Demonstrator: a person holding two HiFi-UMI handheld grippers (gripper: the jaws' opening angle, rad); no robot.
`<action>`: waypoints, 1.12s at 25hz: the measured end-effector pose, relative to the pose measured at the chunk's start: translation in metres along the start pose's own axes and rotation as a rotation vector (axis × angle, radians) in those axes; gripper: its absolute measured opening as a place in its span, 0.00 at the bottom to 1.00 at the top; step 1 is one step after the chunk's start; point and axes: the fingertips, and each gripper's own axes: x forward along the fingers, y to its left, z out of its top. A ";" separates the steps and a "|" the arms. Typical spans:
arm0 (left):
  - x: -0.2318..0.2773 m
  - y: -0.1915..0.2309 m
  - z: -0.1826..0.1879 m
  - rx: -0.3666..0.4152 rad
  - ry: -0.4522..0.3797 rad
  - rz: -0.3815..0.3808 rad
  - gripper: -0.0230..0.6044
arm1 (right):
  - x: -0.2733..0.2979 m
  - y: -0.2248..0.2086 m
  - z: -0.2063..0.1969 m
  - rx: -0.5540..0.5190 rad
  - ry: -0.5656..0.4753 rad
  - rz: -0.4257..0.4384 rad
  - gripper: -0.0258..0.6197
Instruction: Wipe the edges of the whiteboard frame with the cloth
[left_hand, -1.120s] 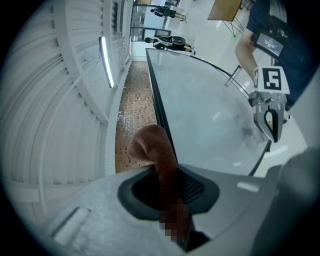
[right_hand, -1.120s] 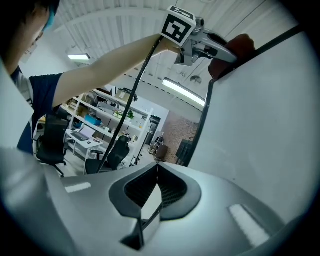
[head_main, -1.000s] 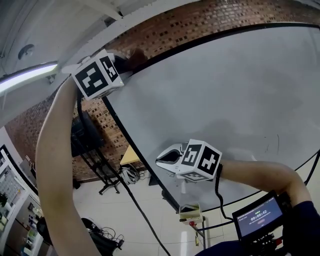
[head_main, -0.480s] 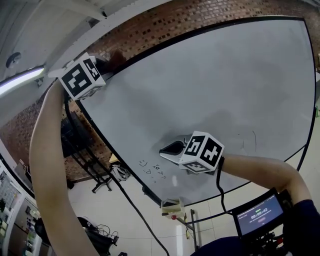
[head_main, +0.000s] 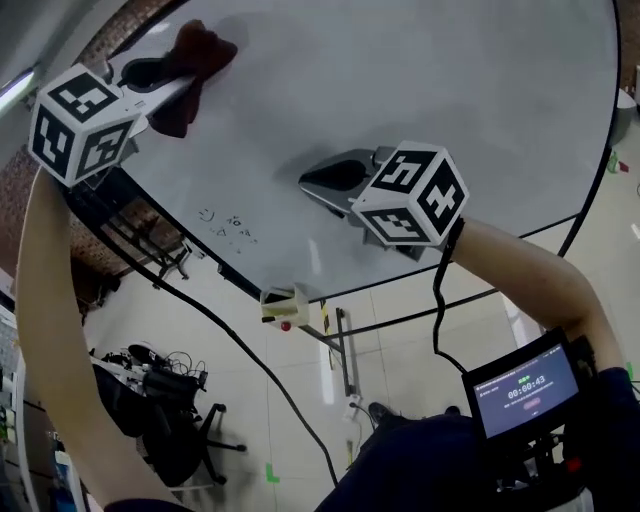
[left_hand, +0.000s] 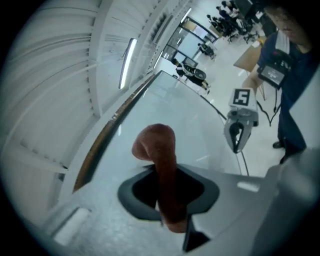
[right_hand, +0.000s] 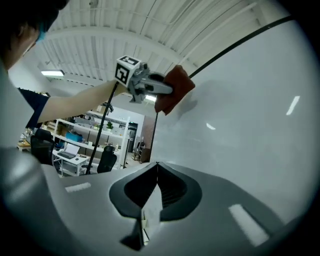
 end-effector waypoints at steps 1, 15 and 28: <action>0.004 -0.028 0.012 -0.032 -0.038 -0.030 0.15 | -0.016 0.001 -0.005 0.020 -0.005 -0.008 0.05; 0.014 -0.424 -0.024 -0.929 -0.311 -0.165 0.15 | -0.158 0.004 -0.149 0.244 0.085 -0.403 0.06; -0.112 -0.578 -0.100 -1.260 -0.225 -0.095 0.15 | -0.182 0.202 -0.204 0.229 0.138 -0.586 0.06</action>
